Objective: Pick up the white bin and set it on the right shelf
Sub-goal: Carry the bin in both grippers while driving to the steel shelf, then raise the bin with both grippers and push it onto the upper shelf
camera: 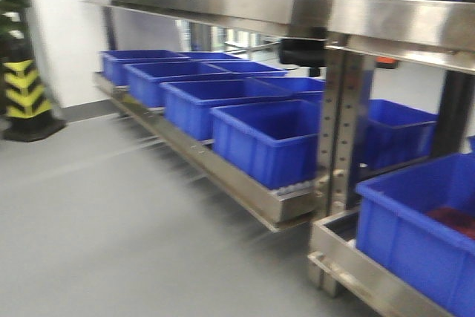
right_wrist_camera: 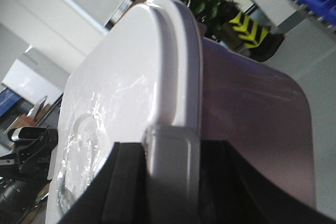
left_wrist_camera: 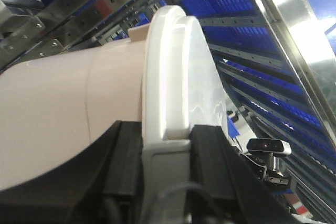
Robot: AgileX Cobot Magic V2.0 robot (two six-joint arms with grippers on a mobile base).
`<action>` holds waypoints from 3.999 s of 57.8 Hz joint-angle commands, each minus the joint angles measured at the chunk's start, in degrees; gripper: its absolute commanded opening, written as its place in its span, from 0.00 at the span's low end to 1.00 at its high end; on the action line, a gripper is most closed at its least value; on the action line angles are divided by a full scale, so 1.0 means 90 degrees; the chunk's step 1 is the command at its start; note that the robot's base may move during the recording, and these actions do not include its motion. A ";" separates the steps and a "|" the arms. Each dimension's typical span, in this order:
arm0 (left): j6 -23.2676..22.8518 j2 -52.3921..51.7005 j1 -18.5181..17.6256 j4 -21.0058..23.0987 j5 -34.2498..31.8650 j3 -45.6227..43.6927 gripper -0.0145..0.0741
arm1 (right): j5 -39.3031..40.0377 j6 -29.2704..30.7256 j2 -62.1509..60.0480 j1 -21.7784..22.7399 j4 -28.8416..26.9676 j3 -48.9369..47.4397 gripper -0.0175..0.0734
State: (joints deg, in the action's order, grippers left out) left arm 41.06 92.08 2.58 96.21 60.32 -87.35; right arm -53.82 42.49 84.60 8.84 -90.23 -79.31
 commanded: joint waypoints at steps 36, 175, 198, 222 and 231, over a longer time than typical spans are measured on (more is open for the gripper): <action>-0.0050 -0.0369 -0.0295 0.0665 0.1567 -0.0250 0.03 | -0.0857 0.0062 -0.0283 -0.0232 -0.0564 -0.0236 0.25; -0.0050 -0.0369 -0.0295 0.0688 0.1357 -0.0250 0.03 | -0.0857 0.0062 -0.0283 -0.0232 -0.0564 -0.0236 0.25; -0.0050 -0.0311 -0.0537 0.0467 0.1130 -0.0250 0.03 | -0.1065 0.0062 -0.0283 -0.0232 -0.0293 -0.0225 0.25; -0.0050 0.0020 -0.1180 -0.0663 0.0187 -0.0250 0.03 | -0.1390 0.0062 0.0186 -0.0232 0.0785 -0.0217 0.25; -0.0050 0.0312 -0.1180 -0.0676 0.0309 -0.0250 0.04 | -0.1434 0.0062 0.0458 -0.0232 0.0854 -0.0217 0.25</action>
State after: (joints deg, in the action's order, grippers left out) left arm 40.18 96.36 -3.68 85.16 50.19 -87.35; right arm -53.76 40.99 90.56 9.62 -76.75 -79.31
